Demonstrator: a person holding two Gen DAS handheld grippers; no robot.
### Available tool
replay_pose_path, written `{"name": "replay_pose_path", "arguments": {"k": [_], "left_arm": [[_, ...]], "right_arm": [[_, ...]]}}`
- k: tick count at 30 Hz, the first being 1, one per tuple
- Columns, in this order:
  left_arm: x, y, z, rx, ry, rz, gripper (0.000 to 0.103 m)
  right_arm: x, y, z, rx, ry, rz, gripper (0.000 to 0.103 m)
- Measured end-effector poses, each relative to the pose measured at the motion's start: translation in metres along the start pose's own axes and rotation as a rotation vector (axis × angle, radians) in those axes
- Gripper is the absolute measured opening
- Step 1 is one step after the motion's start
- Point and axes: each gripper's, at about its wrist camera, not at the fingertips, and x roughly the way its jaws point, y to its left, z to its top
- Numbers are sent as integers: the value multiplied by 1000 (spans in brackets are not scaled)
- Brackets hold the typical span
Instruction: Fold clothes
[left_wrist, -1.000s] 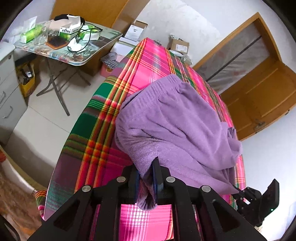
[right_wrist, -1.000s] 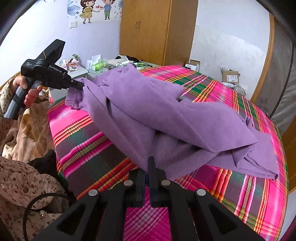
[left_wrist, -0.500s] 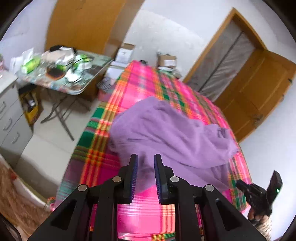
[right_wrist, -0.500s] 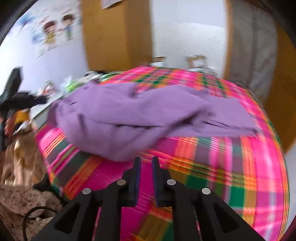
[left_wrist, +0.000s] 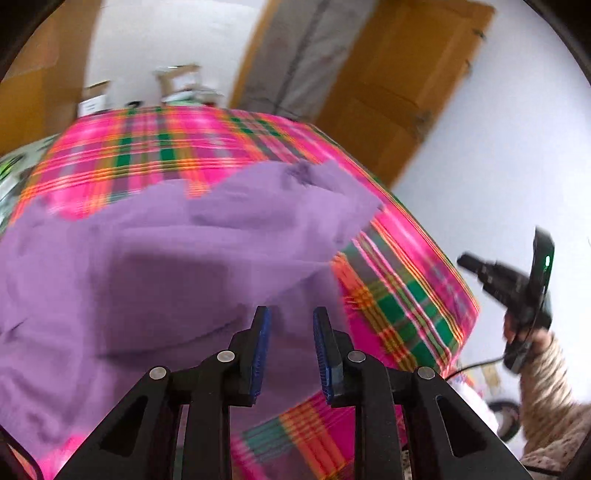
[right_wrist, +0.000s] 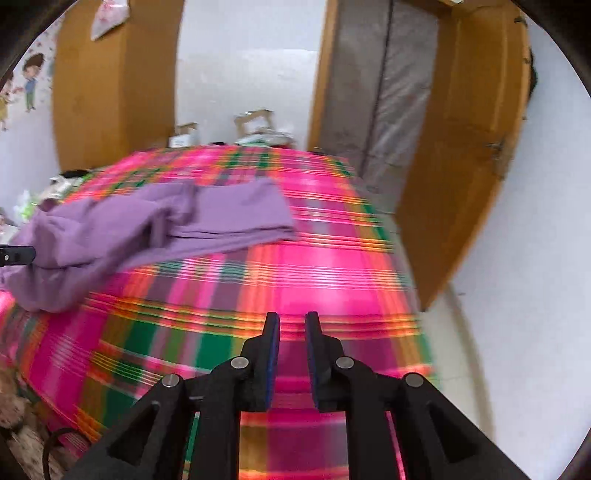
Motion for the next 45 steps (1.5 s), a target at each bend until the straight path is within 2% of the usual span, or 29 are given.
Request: {"name": "replay_pose_path", "arguments": {"k": [2, 4, 5, 12, 16, 19, 24, 26, 28, 31, 36, 39, 41, 45], "left_arm": [[17, -14, 2, 27, 22, -6, 36], [31, -24, 1, 50, 47, -13, 36], [37, -27, 0, 58, 60, -4, 36], [63, -30, -4, 65, 118, 97, 36], [71, -27, -3, 64, 123, 155, 36], [76, -23, -3, 48, 119, 148, 36], [78, -13, 4, 5, 100, 93, 36], [80, -12, 6, 1, 99, 83, 36], [82, -14, 7, 9, 100, 88, 36], [87, -20, 8, 32, 105, 106, 36], [91, -21, 13, 34, 106, 118, 36], [92, -20, 15, 24, 105, 111, 36], [93, -18, 16, 6, 104, 96, 36], [94, -15, 18, -7, 100, 80, 36]], "right_arm": [[1, -18, 1, -11, 19, -48, 22], [12, -25, 3, -26, 35, -69, 29], [18, -25, 4, -31, 37, -74, 29], [84, 19, 23, 1, 30, 144, 30], [108, 35, 44, 4, 31, 194, 31], [120, 49, 55, -61, 36, 225, 32], [128, 79, 70, -232, -2, 204, 33], [128, 89, 73, -283, -24, 239, 39], [130, 98, 77, -326, -28, 277, 43], [136, 113, 80, -400, -22, 296, 43], [151, 122, 88, -419, 3, 320, 43], [158, 118, 92, -393, 18, 357, 39], [160, 115, 95, -378, 22, 375, 15], [159, 115, 100, -360, 2, 350, 8]]}}
